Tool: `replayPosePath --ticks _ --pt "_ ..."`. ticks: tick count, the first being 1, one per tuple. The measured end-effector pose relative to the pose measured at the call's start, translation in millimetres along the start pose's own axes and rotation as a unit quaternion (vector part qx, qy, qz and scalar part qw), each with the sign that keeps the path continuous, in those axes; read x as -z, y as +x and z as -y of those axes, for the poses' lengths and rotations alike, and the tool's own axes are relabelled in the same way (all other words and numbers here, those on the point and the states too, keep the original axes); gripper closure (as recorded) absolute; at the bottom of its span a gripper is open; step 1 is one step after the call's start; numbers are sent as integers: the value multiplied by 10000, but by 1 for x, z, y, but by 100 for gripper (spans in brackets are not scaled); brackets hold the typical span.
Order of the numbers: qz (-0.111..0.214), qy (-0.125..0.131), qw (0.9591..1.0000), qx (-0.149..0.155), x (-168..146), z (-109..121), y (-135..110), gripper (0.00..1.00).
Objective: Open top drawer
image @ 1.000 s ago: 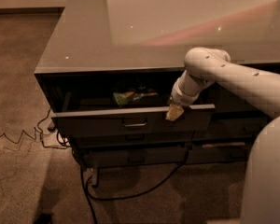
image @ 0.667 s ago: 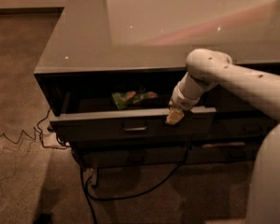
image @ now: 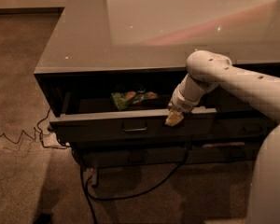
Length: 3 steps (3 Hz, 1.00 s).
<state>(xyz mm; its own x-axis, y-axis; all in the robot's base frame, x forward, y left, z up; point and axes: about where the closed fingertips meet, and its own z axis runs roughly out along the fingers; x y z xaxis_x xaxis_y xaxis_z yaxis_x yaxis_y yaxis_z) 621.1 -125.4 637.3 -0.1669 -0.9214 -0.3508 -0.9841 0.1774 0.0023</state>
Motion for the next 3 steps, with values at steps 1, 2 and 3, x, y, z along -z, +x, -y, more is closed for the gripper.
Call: replayPosePath --ticks 1,2,3 --pt "0 0 10000 0 0 0 0 81" --pt "0 -1 10000 0 0 0 0 58" --pt "0 -1 10000 0 0 0 0 35"
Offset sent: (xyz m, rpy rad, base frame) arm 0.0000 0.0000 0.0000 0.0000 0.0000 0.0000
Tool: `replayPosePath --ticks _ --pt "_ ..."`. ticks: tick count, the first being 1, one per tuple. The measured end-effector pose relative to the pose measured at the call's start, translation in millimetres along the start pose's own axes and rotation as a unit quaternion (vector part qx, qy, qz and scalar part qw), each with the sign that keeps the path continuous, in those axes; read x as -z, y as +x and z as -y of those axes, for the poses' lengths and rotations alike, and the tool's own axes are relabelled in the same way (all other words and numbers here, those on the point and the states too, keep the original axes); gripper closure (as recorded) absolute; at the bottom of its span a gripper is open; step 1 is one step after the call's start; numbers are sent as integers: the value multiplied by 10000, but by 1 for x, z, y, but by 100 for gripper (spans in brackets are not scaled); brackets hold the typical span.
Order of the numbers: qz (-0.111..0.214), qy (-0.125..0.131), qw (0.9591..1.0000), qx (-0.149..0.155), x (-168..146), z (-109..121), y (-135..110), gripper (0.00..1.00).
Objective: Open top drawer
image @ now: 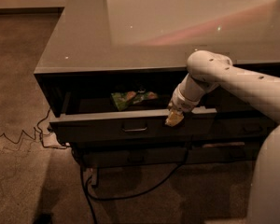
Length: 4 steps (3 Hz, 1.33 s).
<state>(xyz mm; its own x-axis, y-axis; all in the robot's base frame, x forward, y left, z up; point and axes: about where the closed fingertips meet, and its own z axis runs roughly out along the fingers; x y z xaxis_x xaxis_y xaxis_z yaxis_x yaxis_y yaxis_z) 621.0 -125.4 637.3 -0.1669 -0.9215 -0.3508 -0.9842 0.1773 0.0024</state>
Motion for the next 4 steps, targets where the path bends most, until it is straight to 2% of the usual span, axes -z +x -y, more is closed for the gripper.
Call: replayPosePath --ticks 1,2,3,4 --pt "3 -11 10000 31 0 -3 1 12" --pt "-78 -161 9998 76 -12 -32 16 0" --pt "-179 -257 9995 63 -14 -53 27 0" --pt "-179 -257 9995 63 -13 -53 27 0"
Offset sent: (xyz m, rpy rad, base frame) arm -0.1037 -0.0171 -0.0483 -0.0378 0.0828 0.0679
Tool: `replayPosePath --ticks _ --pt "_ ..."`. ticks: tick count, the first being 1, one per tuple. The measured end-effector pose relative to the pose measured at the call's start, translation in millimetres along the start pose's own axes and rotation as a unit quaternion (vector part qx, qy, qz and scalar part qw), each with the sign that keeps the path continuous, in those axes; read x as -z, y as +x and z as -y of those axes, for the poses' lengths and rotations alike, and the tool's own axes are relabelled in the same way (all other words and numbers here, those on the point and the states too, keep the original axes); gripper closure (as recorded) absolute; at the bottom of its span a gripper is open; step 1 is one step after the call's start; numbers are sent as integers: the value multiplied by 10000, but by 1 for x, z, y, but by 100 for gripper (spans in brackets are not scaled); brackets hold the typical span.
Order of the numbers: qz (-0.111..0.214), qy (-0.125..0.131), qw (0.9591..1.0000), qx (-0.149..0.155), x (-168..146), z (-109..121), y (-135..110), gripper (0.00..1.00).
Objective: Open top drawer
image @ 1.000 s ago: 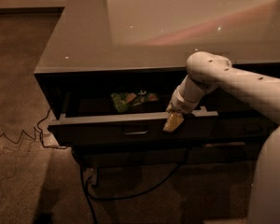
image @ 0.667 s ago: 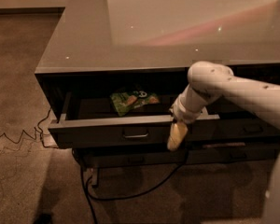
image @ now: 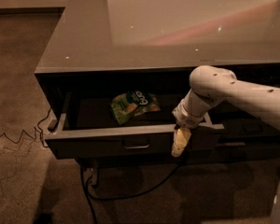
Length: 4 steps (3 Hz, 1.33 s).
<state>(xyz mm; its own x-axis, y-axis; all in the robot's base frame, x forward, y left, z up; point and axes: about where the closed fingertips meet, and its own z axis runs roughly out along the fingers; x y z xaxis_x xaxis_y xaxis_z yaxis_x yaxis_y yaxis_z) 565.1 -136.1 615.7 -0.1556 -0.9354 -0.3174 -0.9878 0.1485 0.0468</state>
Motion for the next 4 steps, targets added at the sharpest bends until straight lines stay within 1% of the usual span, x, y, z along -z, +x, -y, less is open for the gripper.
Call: replayPosePath --ticks 1,2,3,4 --pt "-179 -91 9998 -79 -6 -23 19 19" --pt "-203 -98 9997 -86 -5 -29 22 42" --pt "-173 0 9998 13 5 -41 23 65" --pt "-173 1 9998 13 8 -43 22 88"
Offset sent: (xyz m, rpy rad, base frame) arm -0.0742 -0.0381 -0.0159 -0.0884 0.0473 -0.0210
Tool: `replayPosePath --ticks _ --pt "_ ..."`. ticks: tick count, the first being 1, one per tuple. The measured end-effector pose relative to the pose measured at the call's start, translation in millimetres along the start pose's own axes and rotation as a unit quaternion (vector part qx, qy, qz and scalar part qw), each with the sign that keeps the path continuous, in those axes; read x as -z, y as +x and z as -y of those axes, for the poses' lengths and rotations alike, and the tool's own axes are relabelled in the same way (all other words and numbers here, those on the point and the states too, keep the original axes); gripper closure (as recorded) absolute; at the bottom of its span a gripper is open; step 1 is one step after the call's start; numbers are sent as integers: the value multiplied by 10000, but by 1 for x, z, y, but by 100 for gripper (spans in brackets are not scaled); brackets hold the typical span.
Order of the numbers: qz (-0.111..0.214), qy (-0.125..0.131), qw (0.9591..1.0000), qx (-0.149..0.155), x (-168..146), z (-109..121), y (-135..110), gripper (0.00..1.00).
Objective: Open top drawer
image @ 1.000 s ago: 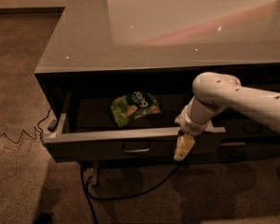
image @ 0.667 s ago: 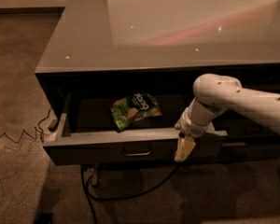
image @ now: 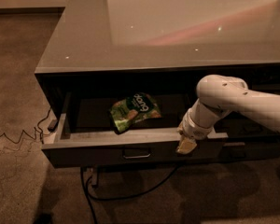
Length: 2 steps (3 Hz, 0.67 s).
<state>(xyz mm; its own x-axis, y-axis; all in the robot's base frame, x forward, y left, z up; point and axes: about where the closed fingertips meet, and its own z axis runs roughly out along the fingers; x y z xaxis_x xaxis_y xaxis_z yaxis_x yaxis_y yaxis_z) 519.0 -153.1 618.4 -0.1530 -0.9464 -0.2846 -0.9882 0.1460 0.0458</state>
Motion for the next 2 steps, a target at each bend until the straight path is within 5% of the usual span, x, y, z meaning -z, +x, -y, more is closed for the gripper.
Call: replayPosePath --ticks 1,2 --pt "11 60 10000 58 6 -9 1 100" --pt "14 69 10000 66 8 -11 2 100"
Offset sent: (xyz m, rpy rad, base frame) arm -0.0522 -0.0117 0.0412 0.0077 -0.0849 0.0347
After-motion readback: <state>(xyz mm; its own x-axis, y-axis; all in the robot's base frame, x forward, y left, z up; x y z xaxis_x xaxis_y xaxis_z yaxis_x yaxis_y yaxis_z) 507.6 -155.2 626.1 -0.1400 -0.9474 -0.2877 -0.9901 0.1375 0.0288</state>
